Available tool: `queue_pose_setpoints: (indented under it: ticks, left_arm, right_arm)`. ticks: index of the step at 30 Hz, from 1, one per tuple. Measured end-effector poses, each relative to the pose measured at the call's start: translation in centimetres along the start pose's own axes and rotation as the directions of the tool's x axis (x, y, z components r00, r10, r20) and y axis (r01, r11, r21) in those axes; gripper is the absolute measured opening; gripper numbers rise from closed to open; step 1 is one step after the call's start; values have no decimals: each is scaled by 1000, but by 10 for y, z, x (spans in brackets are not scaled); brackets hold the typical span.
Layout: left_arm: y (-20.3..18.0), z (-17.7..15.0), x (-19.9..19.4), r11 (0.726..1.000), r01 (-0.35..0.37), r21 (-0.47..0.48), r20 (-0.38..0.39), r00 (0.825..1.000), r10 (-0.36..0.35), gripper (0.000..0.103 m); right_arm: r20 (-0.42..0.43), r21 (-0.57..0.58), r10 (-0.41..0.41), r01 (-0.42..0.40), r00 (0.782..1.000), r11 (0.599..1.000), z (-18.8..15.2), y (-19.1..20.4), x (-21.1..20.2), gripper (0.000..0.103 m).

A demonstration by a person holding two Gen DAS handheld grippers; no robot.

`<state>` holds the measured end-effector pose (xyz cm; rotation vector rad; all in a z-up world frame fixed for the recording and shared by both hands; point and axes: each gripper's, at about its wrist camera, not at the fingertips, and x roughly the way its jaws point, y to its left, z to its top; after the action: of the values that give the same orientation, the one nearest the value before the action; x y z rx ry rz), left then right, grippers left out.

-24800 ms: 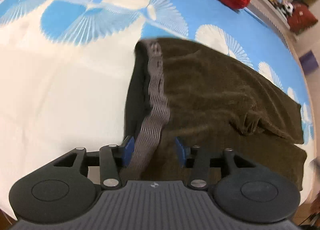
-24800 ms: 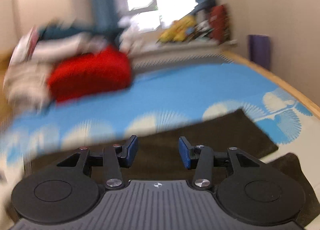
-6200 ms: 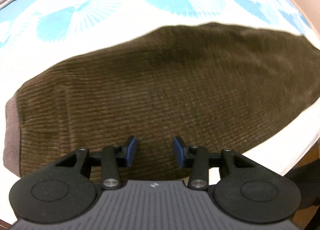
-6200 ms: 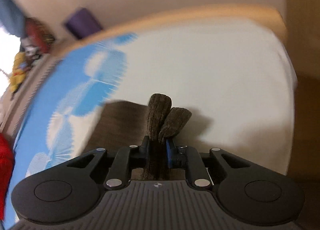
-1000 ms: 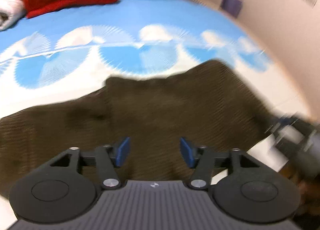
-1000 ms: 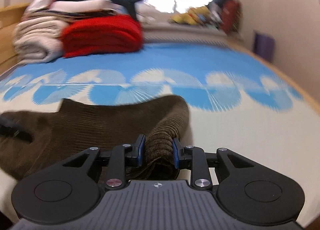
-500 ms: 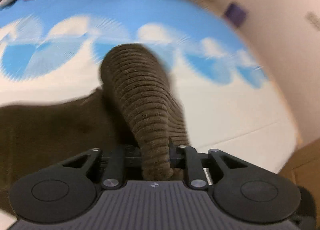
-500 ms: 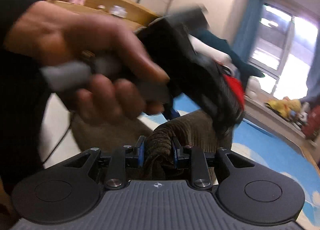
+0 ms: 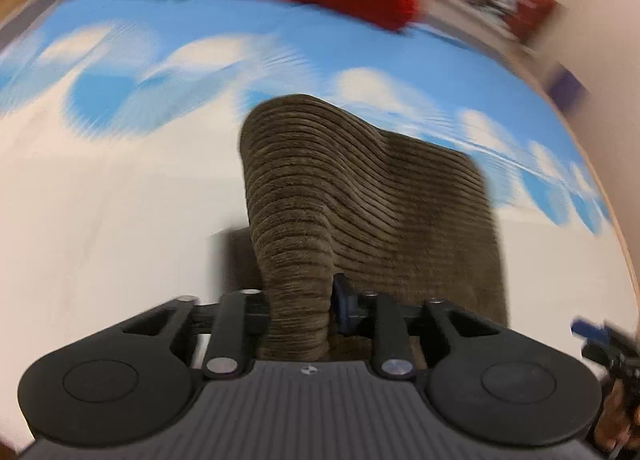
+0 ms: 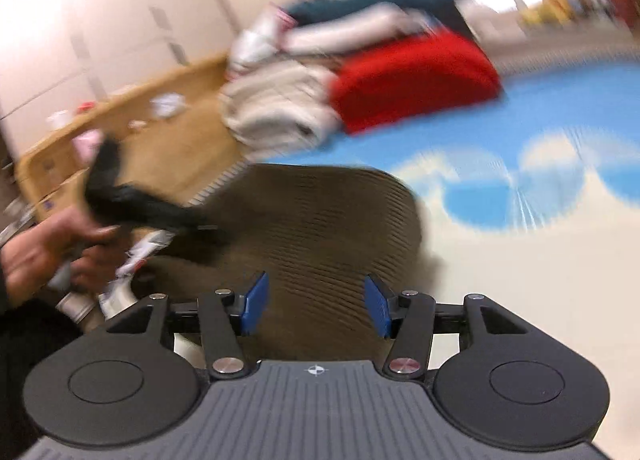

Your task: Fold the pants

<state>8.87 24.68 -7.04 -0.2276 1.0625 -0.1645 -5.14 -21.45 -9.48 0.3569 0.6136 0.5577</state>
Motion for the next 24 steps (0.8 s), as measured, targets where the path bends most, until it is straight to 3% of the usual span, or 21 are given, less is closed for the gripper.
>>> queue_pose_setpoints:
  ticks: [1, 2, 4, 8, 11, 13, 15, 16, 17, 19, 24]
  left_arm:
    - [18, 0, 8, 998, -39, -56, -25, 999, 38, 48]
    - [31, -1, 16, 993, -58, -100, -47, 997, 53, 70]
    - [51, 1, 32, 989, -16, -147, -74, 997, 5, 87]
    - [68, 1, 61, 978, 42, -204, -135, 988, -71, 90]
    - [69, -1, 76, 976, 76, -205, -146, 984, -107, 93]
    - [71, -3, 82, 974, 79, -212, -158, 981, -114, 91]
    - [71, -2, 86, 970, 108, -218, -164, 976, -146, 79]
    - [70, 0, 87, 966, 126, -228, -162, 973, -165, 67]
    - [65, 6, 86, 964, 136, -228, -156, 972, -174, 56]
    - [48, 15, 81, 975, 131, -178, -135, 978, -156, 45]
    - [-14, 51, 80, 961, 243, -135, -40, 967, -250, 39]
  right_arm:
    - [-41, 21, -11, 12, 999, 1000, 1, -2, 14, 60]
    - [-74, 32, -28, 31, 997, 999, -1, 1, 28, 64]
    - [-146, 54, -65, 73, 987, 996, -2, 0, 55, 72]
    - [-244, 173, -27, 71, 969, 982, -8, 0, 101, 72]
    - [-295, 199, -51, 113, 954, 973, -6, 0, 138, 73]
    - [-332, 208, -71, 146, 941, 967, -8, 0, 157, 77]
    - [-355, 230, -87, 177, 931, 957, -13, -5, 169, 73]
    - [-354, 235, -98, 190, 930, 953, -12, -4, 173, 60]
    - [-349, 227, -112, 200, 930, 953, -9, 0, 172, 54]
    - [-327, 183, -131, 198, 936, 963, 1, 9, 165, 33]
    - [-221, 189, -137, 180, 966, 965, 58, -9, 126, 27]
